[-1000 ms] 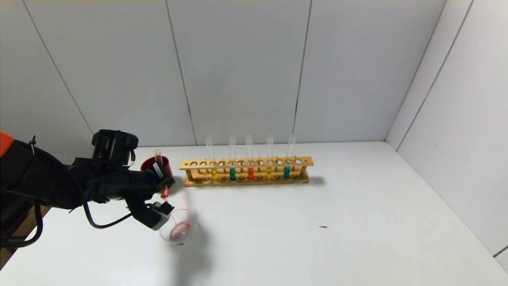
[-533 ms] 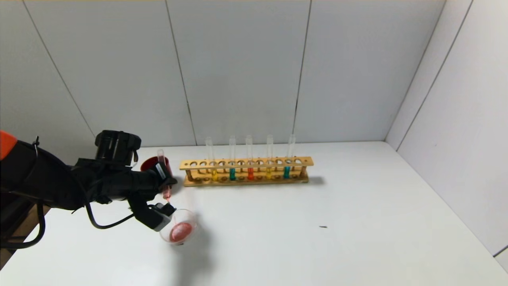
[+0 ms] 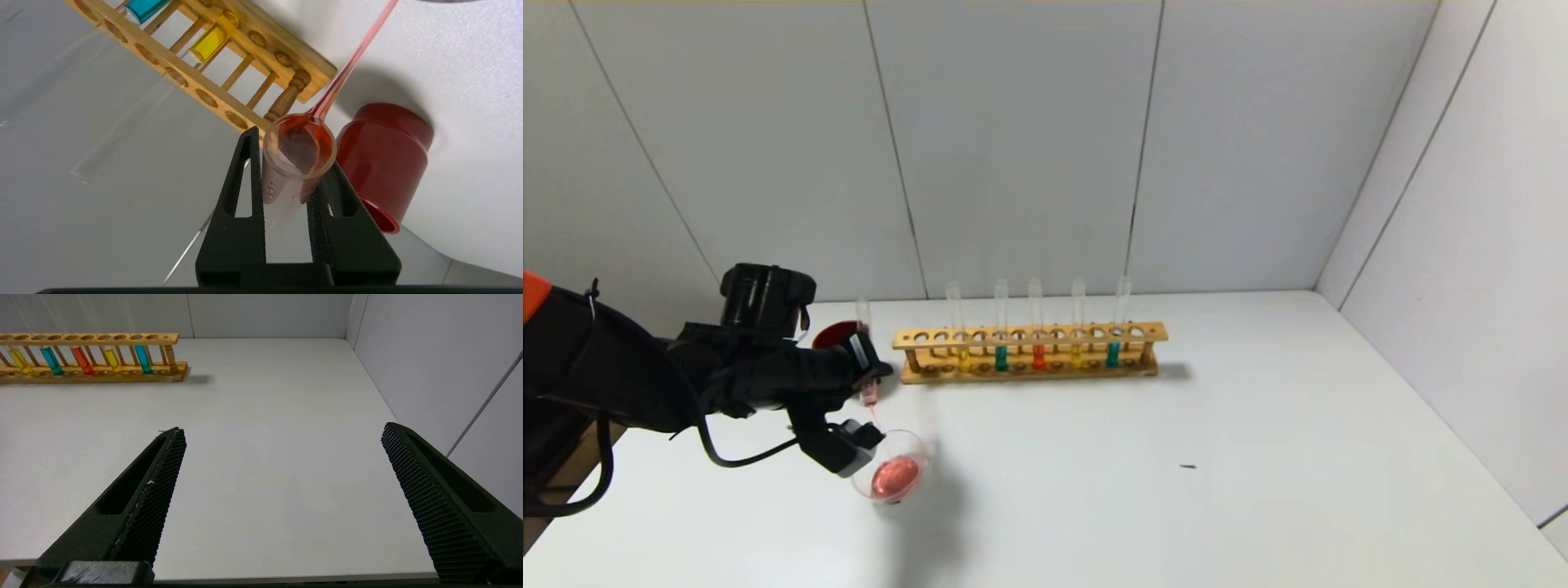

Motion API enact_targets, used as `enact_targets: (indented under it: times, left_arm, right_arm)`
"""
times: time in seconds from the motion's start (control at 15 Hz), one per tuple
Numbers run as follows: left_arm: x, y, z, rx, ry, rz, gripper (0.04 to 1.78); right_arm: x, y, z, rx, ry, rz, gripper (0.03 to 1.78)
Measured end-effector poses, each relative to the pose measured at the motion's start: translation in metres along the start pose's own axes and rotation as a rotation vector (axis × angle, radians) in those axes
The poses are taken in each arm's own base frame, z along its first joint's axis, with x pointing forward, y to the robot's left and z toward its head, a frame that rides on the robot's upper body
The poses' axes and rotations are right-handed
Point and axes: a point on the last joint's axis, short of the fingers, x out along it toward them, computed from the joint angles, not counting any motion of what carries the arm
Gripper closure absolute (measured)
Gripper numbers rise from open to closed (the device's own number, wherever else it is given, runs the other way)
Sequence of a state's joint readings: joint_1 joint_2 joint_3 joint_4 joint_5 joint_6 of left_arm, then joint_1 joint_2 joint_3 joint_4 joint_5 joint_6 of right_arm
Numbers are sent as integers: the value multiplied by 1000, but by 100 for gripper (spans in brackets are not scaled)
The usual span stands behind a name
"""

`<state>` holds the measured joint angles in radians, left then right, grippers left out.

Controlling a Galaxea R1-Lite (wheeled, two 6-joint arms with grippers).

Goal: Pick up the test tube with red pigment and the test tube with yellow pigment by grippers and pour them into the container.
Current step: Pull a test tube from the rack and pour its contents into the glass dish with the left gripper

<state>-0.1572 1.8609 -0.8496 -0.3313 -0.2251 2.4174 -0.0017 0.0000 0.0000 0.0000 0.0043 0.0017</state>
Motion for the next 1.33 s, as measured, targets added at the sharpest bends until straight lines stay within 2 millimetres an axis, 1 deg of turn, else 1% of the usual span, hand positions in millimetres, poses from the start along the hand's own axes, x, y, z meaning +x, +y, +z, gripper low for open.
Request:
enact_targets:
  times: [0.33, 1.13, 1.33]
  left_arm:
    - [-6, 2, 2, 14, 2, 9, 149]
    - [-9, 7, 6, 47, -1, 20, 149]
    - [-11, 3, 10, 9, -6, 11, 149]
  right_arm:
    - [0, 0, 0, 0, 0, 0, 6]
    - [0, 0, 0, 0, 0, 0, 6]
    - [0, 0, 0, 0, 0, 0, 6]
